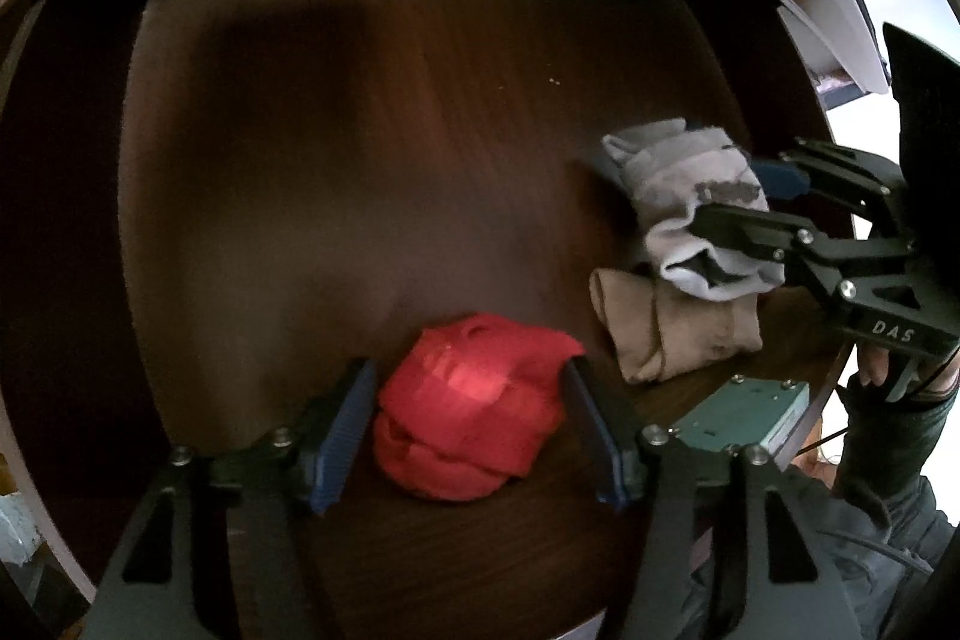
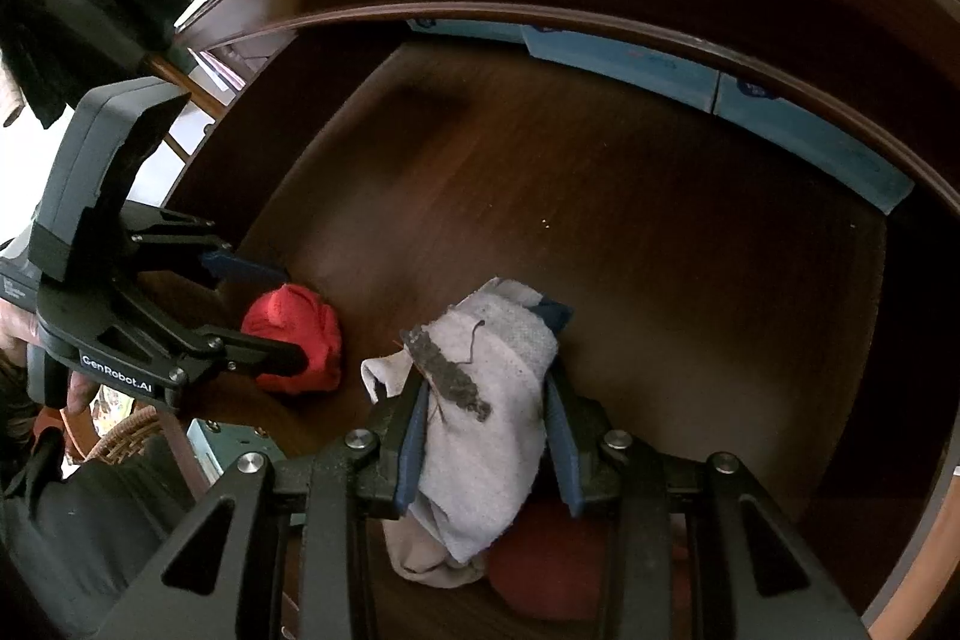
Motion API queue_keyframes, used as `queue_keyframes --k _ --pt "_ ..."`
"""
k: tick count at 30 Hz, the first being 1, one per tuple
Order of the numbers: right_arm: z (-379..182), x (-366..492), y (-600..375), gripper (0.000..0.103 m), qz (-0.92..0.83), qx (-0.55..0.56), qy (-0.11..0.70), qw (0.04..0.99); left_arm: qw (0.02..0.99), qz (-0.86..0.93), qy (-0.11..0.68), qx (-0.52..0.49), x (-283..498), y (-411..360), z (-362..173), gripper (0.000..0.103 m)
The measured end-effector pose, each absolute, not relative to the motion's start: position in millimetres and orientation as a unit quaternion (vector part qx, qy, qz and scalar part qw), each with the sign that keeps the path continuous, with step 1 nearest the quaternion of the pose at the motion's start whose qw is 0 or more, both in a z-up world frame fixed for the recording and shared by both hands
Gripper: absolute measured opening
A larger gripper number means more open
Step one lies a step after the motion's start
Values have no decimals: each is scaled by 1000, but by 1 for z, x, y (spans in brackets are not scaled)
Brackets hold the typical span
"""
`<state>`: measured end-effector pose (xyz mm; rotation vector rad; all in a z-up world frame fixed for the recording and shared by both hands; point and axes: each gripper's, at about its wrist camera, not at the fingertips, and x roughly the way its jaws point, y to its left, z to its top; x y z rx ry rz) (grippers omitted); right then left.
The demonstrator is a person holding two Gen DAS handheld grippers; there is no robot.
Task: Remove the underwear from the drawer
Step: 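Grasp the grey sock with the right tool while the left tool grasps the red sock, then lift the grey sock and red sock out of the drawer with both tools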
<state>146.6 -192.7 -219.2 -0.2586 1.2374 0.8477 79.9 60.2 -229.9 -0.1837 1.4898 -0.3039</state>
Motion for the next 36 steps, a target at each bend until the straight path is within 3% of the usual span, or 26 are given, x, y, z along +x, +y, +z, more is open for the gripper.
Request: queue_keyframes --k 7,13,16,26,36 --pt "-220 145 -189 38 381 -121 562 725 717 -140 681 -60 83 52 -232 58" --pt "-219 145 -190 38 378 -115 557 730 734 -149 660 -53 76 52 -228 35" --pt "-218 143 -191 38 376 -116 552 735 747 -152 644 -53 70 52 -224 30" --pt "-214 142 -191 38 380 -119 541 741 804 -139 574 -70 57 66 -213 29" --pt "-210 137 -194 38 382 -123 530 747 847 -99 523 -24 46 69 -203 29"
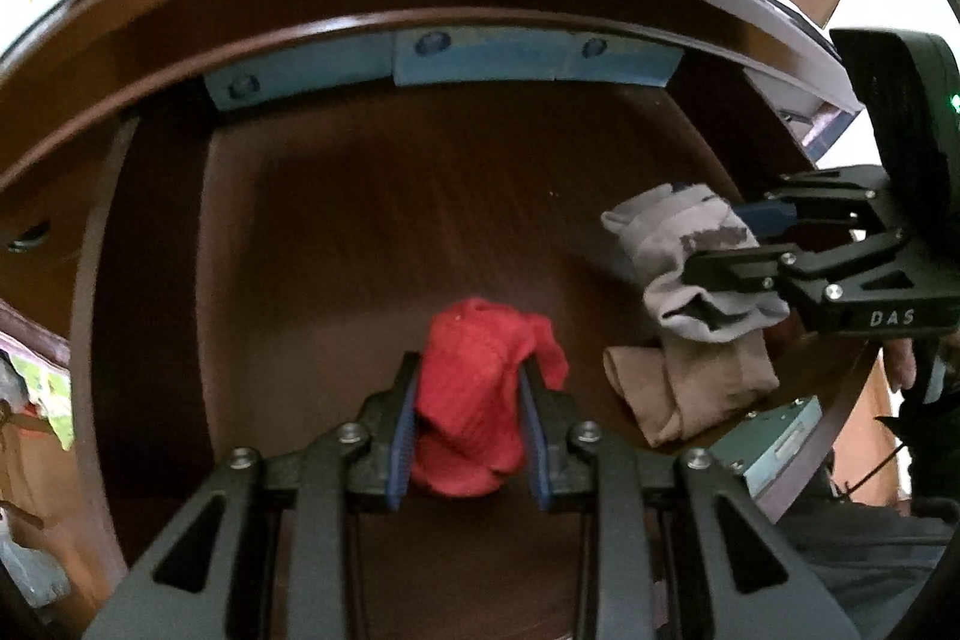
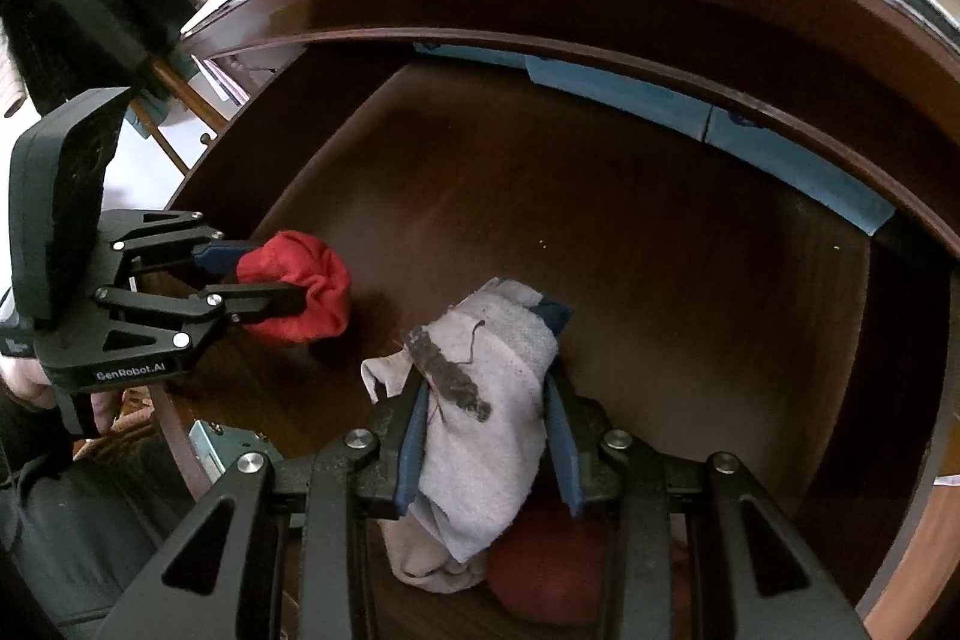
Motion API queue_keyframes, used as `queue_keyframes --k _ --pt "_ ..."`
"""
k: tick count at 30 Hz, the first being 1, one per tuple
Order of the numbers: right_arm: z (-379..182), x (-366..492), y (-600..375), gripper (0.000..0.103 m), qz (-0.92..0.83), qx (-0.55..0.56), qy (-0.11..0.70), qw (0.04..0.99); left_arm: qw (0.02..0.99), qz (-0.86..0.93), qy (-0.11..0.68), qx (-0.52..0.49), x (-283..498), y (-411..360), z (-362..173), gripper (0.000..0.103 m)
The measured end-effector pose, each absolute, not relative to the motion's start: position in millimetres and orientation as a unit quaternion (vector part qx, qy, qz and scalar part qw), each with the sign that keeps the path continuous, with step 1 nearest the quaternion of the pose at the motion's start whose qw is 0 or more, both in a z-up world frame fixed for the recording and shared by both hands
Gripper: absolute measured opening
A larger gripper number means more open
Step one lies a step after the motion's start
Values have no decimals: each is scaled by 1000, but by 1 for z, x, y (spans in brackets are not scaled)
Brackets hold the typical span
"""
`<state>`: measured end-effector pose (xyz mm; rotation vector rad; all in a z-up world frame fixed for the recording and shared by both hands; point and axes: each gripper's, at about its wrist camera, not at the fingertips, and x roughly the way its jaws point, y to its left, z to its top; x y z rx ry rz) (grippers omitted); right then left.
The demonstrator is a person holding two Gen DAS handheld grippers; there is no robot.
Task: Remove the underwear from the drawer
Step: 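Lift the grey sock and red sock out of the drawer with both tools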
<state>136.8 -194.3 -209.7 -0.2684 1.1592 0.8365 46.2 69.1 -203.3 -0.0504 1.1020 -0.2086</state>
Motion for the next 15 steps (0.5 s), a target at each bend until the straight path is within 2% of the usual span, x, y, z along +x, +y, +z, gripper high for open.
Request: queue_keyframes --k 15 --pt "-191 119 -200 38 392 -139 471 778 867 -87 491 7 45 59 -197 29"
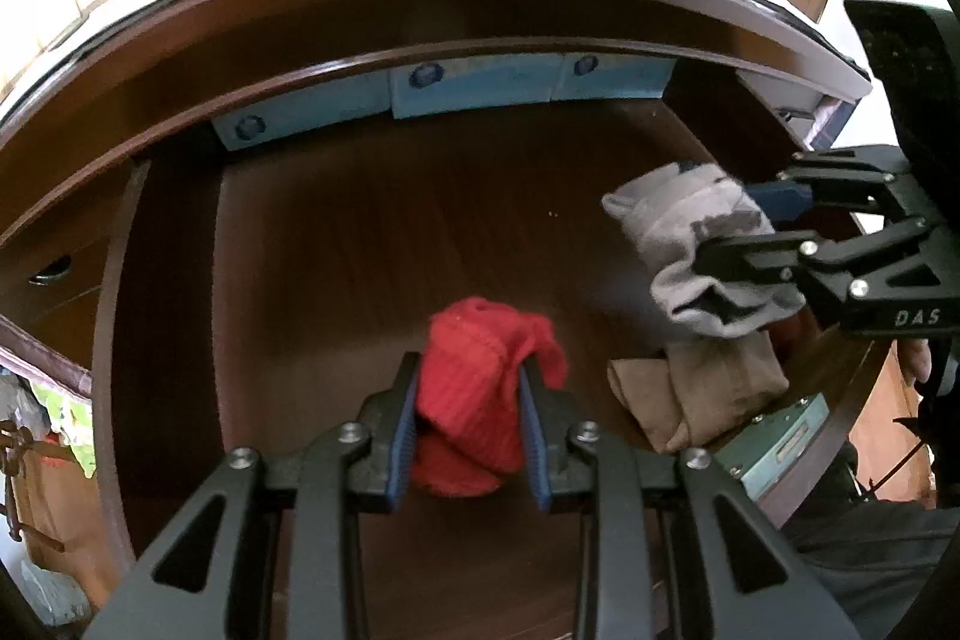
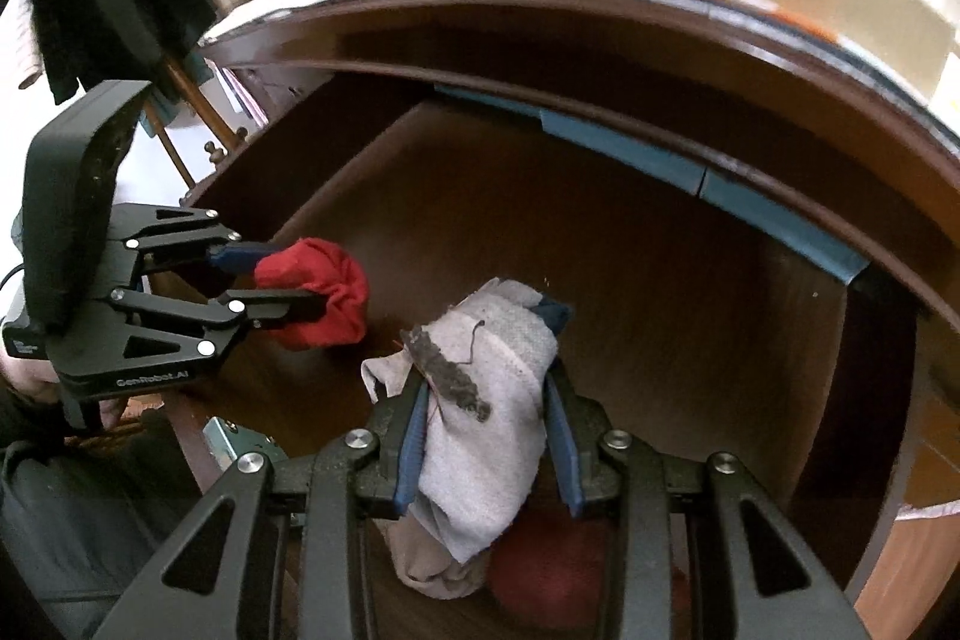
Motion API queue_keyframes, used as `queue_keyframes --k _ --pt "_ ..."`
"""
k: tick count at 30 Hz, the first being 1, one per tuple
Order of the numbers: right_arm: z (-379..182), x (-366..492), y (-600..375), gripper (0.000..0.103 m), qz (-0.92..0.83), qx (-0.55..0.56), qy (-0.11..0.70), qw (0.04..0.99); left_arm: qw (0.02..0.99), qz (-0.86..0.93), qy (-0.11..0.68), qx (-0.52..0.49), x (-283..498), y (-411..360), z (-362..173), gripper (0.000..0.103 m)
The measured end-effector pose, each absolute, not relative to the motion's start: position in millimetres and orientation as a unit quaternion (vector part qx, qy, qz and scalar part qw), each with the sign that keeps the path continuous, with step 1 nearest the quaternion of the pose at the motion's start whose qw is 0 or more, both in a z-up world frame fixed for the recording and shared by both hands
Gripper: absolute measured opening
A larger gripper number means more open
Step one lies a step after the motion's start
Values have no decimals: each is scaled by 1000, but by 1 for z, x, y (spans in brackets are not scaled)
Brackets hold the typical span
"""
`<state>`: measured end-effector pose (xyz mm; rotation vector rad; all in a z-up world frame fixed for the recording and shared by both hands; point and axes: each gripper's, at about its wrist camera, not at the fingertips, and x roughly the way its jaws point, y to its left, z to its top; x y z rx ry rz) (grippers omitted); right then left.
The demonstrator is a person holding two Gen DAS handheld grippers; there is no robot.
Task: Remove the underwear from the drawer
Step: 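Lift the grey sock and red sock out of the drawer with both tools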
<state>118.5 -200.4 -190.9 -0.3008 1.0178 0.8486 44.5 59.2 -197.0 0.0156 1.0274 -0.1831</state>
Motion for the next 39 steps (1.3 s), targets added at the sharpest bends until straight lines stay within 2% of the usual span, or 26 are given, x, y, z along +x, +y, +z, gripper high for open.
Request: queue_keyframes --k 39 --pt "-156 86 -224 38 423 -129 311 841 932 -47 359 15 31 63 -151 29"
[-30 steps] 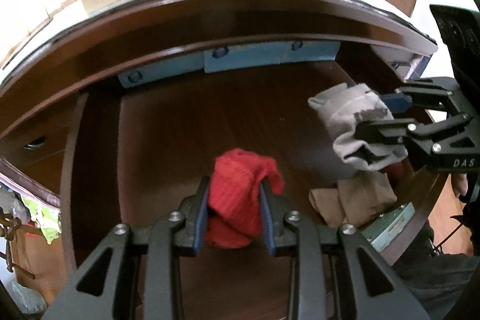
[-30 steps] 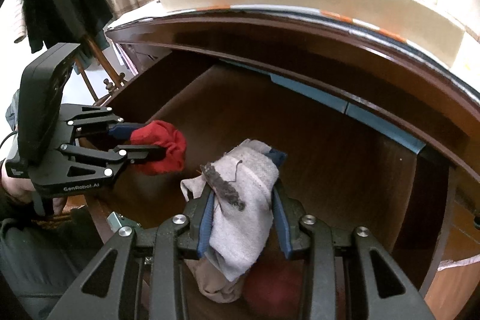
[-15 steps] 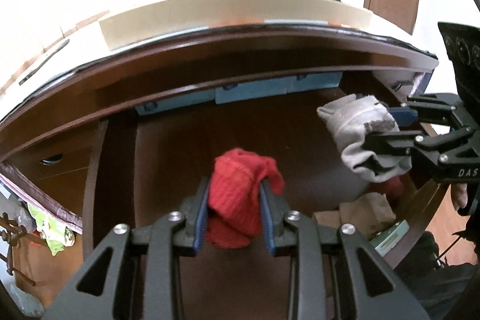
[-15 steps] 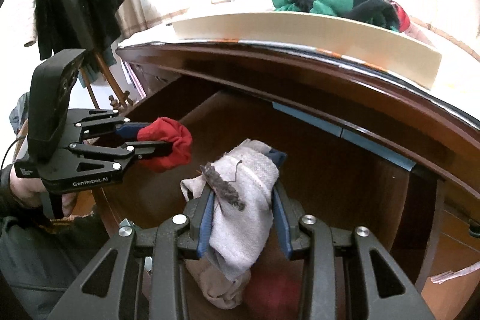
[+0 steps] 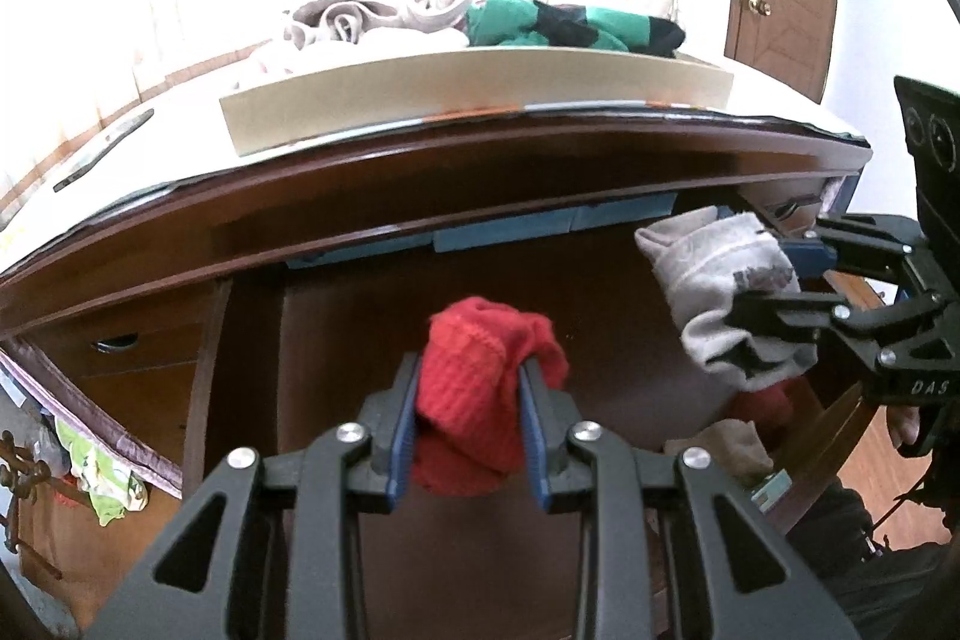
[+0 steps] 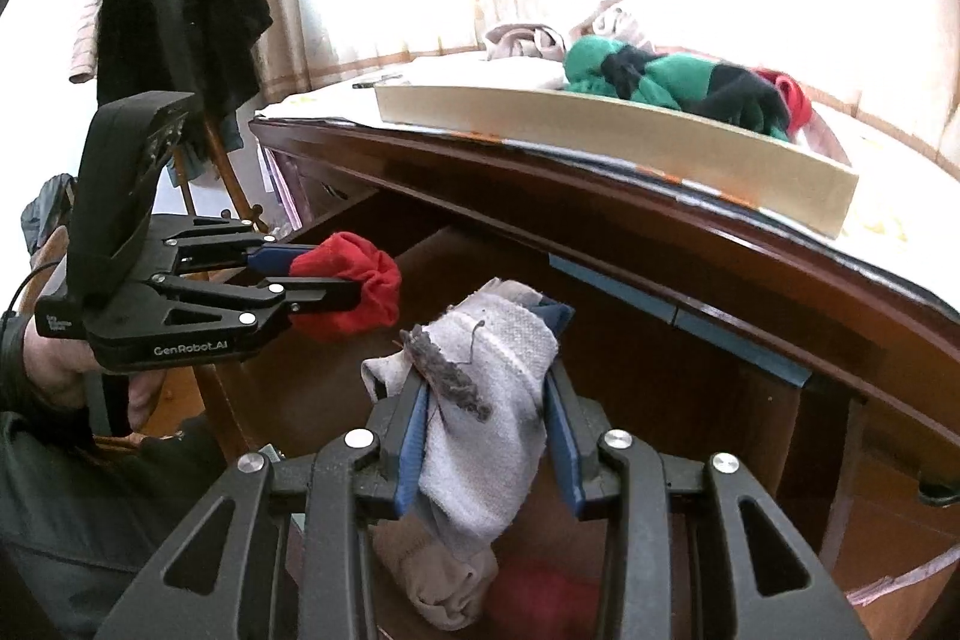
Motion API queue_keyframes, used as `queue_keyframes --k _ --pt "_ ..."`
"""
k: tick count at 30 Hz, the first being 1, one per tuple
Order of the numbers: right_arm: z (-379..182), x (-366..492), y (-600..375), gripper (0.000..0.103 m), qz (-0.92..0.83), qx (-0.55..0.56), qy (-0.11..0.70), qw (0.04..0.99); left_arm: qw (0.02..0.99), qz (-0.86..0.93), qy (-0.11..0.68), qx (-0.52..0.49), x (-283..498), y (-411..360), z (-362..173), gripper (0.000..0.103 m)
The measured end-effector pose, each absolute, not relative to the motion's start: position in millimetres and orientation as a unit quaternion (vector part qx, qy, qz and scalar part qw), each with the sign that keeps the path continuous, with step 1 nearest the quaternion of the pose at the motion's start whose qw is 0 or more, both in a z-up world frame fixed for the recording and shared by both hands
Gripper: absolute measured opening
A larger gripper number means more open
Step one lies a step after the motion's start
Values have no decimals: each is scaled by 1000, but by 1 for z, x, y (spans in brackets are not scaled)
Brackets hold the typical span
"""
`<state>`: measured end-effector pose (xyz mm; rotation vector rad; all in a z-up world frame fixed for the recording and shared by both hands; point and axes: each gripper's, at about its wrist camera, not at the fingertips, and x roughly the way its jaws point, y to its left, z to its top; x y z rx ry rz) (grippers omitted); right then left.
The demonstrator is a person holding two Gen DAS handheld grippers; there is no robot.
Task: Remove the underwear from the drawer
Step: 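Lift the grey sock and red sock out of the drawer with both tools, then carry both socks over the tray onto the rolled garments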
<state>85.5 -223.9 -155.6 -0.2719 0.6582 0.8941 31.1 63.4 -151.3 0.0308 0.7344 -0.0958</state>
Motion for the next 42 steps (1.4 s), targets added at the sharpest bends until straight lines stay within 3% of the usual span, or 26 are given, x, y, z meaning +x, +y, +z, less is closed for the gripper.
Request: queue_keyframes --k 42 --pt "-123 76 -264 38 412 -54 212 885 971 -11 236 48 18 63 -97 29"
